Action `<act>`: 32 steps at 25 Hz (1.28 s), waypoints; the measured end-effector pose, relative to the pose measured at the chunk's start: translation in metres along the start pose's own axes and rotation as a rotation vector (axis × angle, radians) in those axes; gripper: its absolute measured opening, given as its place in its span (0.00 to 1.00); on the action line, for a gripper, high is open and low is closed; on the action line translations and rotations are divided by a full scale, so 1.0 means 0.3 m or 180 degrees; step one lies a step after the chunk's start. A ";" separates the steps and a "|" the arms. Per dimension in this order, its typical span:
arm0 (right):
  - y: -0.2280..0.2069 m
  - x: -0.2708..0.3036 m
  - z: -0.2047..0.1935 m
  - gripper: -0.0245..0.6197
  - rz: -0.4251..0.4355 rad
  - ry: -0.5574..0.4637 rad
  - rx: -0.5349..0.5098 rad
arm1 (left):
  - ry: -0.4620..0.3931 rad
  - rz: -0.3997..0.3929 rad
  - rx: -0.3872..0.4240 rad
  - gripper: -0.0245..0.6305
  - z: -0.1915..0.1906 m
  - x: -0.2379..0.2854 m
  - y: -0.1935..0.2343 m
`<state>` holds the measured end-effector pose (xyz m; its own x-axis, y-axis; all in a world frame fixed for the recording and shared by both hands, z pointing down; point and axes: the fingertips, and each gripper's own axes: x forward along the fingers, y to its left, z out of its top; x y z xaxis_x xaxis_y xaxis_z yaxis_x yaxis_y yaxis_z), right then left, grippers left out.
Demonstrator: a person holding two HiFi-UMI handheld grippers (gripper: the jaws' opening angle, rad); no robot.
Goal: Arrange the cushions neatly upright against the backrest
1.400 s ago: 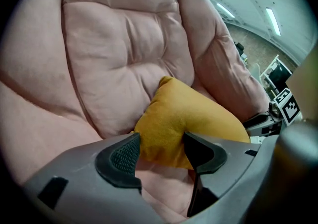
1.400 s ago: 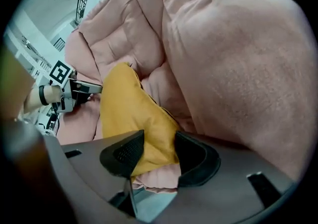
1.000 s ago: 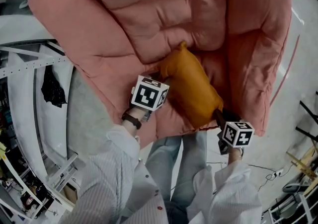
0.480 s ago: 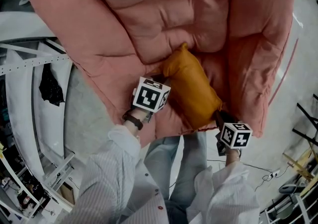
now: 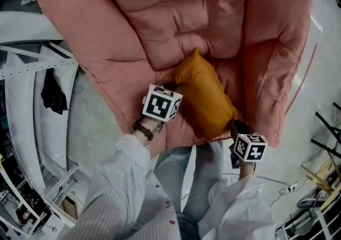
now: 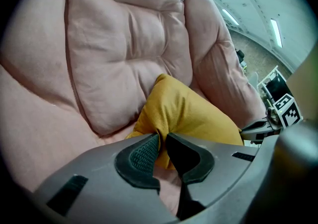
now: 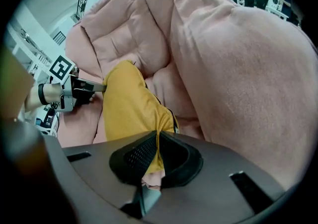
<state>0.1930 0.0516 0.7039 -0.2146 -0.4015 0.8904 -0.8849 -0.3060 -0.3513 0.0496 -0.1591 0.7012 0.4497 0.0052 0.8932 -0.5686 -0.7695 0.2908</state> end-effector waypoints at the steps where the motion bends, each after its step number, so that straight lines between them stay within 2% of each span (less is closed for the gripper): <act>1: 0.002 -0.006 0.005 0.07 0.0002 -0.0009 -0.0015 | -0.0004 0.0005 -0.0016 0.14 0.001 -0.004 0.000; 7: -0.013 -0.041 0.048 0.07 -0.0015 -0.0045 -0.0178 | -0.0086 0.0079 -0.0178 0.14 0.012 -0.023 -0.011; 13: -0.037 -0.082 0.153 0.07 -0.0037 -0.0125 -0.0460 | -0.0206 0.0100 -0.0485 0.14 0.003 -0.070 -0.020; 18: -0.035 -0.111 0.264 0.07 0.0002 -0.0111 -0.0912 | -0.0464 0.0220 -0.0786 0.14 0.013 -0.135 -0.023; 24: 0.018 -0.106 0.381 0.07 0.0092 -0.0212 -0.1213 | -0.0724 0.0372 -0.1068 0.14 0.001 -0.225 0.012; 32: 0.099 -0.100 0.619 0.07 0.0098 -0.0446 -0.1657 | -0.1134 0.0490 -0.1637 0.14 -0.003 -0.307 0.058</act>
<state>0.2500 -0.1057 0.6131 -0.2179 -0.5257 0.8223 -0.9746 0.1618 -0.1549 -0.0022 -0.1724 0.6243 0.4876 -0.3612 0.7949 -0.8627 -0.3395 0.3749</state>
